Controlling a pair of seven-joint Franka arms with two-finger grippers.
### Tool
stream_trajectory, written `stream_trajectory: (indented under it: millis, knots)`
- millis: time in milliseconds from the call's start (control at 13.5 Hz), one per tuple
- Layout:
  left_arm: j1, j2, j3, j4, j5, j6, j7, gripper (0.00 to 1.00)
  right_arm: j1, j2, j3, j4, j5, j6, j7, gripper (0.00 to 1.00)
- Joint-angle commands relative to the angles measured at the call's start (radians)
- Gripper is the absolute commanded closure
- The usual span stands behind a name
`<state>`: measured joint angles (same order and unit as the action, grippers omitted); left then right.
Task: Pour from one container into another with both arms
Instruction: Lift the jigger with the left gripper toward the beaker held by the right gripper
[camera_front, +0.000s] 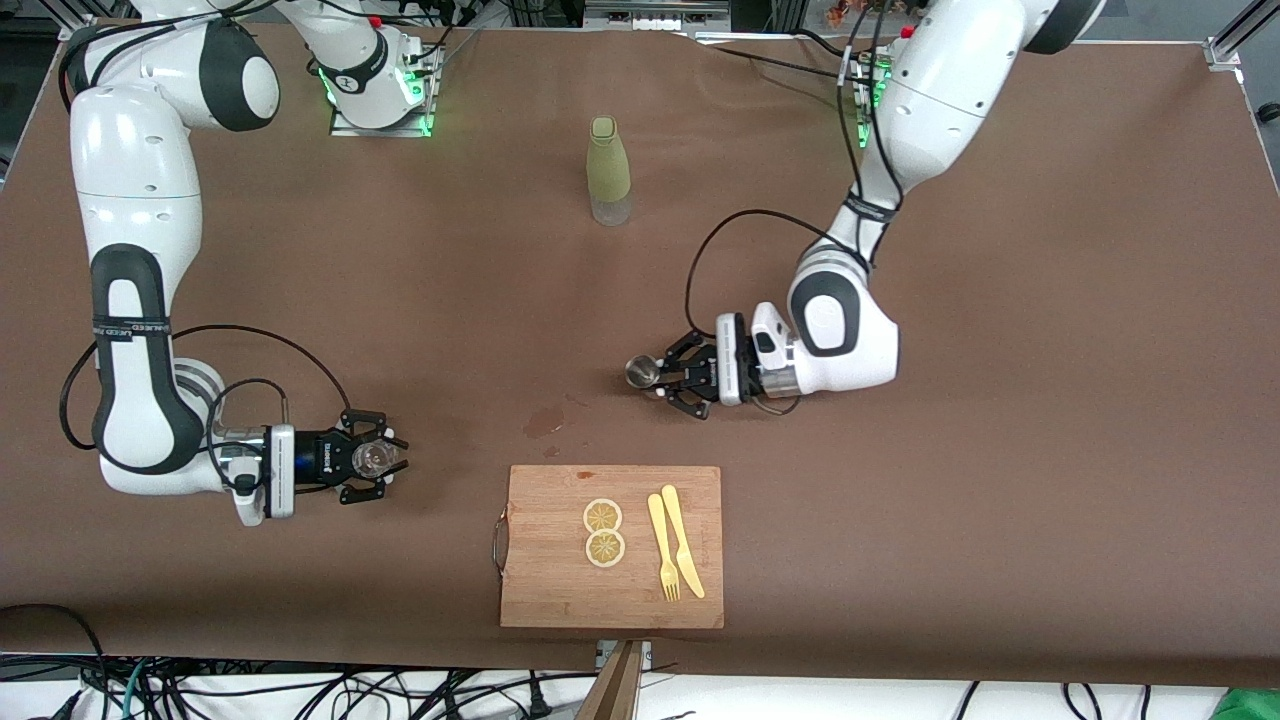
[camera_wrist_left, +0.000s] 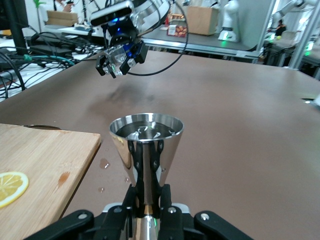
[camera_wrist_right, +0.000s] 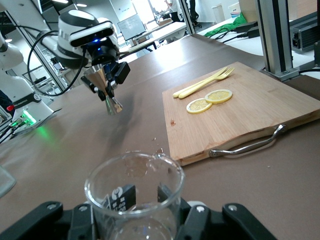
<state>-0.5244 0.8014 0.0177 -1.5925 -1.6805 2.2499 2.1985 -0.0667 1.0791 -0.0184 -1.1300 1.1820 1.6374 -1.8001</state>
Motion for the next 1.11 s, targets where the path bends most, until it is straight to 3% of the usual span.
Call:
stream_trajectory:
  millis: [0,371,593,890,1038]
  knots:
    - [-0.132,0.1,0.089,0.153,-0.07,0.071,-0.1,1.0,0.016,-0.028,0.02,0.025,-0.062,0.035,0.089,0.7]
    - [-0.25,0.182,0.14,0.325,-0.071,0.221,-0.35,1.0,0.019,-0.042,0.118,0.053,-0.232,0.108,0.217,0.7]
    - [-0.293,0.206,0.163,0.356,-0.073,0.264,-0.384,1.0,0.019,-0.042,0.17,0.055,-0.329,0.142,0.252,0.7]
    - [-0.332,0.31,0.226,0.512,-0.073,0.278,-0.509,1.0,0.027,-0.045,0.199,0.062,-0.389,0.145,0.261,0.7]
    - [-0.35,0.317,0.238,0.525,-0.073,0.286,-0.548,1.0,0.027,-0.045,0.225,0.068,-0.43,0.144,0.292,0.7]
